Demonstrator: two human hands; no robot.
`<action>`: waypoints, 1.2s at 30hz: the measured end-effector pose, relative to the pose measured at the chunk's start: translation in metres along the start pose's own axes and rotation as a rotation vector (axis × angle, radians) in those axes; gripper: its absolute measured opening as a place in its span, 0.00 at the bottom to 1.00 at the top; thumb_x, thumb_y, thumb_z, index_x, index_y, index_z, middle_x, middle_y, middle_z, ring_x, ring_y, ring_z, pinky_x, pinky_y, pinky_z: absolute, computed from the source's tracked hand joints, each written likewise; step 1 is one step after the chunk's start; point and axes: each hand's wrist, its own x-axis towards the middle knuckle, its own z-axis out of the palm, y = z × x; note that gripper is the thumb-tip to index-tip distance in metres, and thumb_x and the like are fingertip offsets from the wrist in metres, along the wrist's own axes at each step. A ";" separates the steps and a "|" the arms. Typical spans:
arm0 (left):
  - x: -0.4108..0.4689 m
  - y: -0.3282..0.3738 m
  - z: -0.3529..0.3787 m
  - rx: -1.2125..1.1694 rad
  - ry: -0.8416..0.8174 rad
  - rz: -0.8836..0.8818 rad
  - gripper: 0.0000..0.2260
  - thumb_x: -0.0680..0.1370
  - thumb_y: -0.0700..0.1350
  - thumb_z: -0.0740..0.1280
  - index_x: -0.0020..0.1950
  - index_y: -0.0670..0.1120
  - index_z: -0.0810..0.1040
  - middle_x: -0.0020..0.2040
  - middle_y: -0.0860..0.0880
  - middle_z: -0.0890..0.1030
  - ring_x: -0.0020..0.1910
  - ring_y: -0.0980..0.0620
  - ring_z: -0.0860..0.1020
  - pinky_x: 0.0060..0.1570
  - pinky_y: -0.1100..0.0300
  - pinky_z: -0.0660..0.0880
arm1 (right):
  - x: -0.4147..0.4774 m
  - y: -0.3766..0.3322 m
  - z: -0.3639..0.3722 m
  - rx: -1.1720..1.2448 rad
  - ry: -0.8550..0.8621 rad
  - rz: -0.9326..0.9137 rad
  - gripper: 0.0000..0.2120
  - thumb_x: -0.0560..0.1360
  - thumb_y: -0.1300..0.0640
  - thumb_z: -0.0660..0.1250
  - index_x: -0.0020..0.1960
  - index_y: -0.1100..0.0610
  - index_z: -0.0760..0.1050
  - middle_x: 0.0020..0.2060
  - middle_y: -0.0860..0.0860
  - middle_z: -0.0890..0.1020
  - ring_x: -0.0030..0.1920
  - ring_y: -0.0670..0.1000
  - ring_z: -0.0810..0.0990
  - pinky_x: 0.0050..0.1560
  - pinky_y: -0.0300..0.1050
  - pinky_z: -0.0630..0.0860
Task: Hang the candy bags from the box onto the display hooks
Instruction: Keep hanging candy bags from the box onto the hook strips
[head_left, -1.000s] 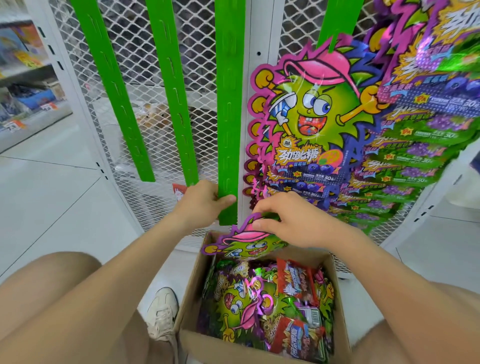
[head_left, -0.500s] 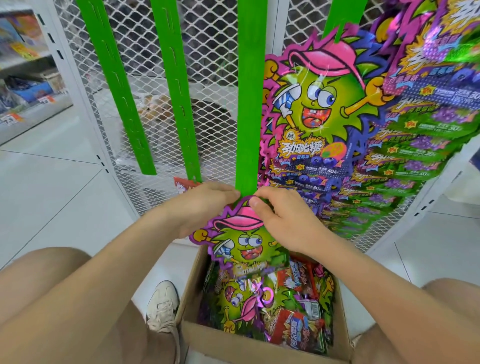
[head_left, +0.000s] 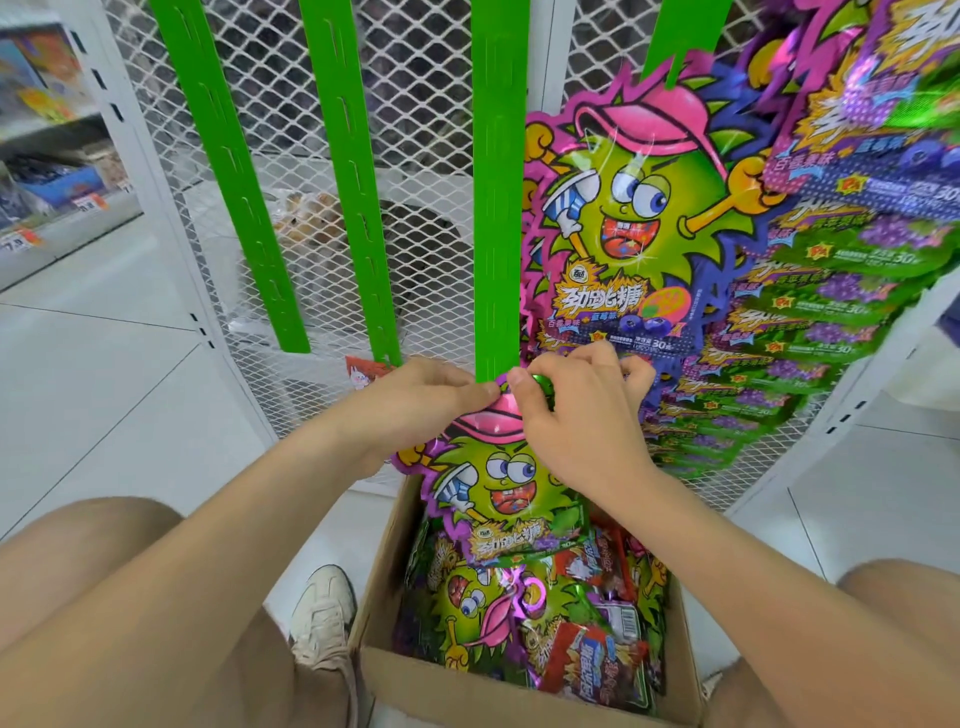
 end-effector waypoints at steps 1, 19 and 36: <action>-0.001 0.000 0.001 -0.004 0.007 0.002 0.22 0.71 0.69 0.71 0.46 0.51 0.88 0.48 0.45 0.87 0.53 0.42 0.83 0.64 0.45 0.76 | 0.001 -0.001 0.000 0.015 -0.023 0.024 0.16 0.83 0.40 0.60 0.50 0.47 0.83 0.37 0.43 0.77 0.58 0.52 0.71 0.61 0.56 0.56; 0.019 -0.031 0.012 0.318 0.049 0.165 0.15 0.81 0.55 0.68 0.46 0.43 0.81 0.41 0.40 0.84 0.38 0.44 0.79 0.44 0.45 0.79 | -0.008 0.015 -0.003 -0.041 -0.482 -0.116 0.19 0.81 0.42 0.66 0.37 0.53 0.74 0.33 0.52 0.77 0.39 0.58 0.77 0.43 0.54 0.81; 0.046 -0.177 0.105 1.041 0.005 -0.270 0.17 0.83 0.46 0.69 0.68 0.38 0.73 0.64 0.41 0.79 0.63 0.42 0.81 0.57 0.52 0.79 | -0.049 0.044 0.034 -0.313 -1.094 -0.317 0.10 0.83 0.49 0.64 0.56 0.56 0.75 0.50 0.57 0.78 0.52 0.63 0.80 0.52 0.62 0.81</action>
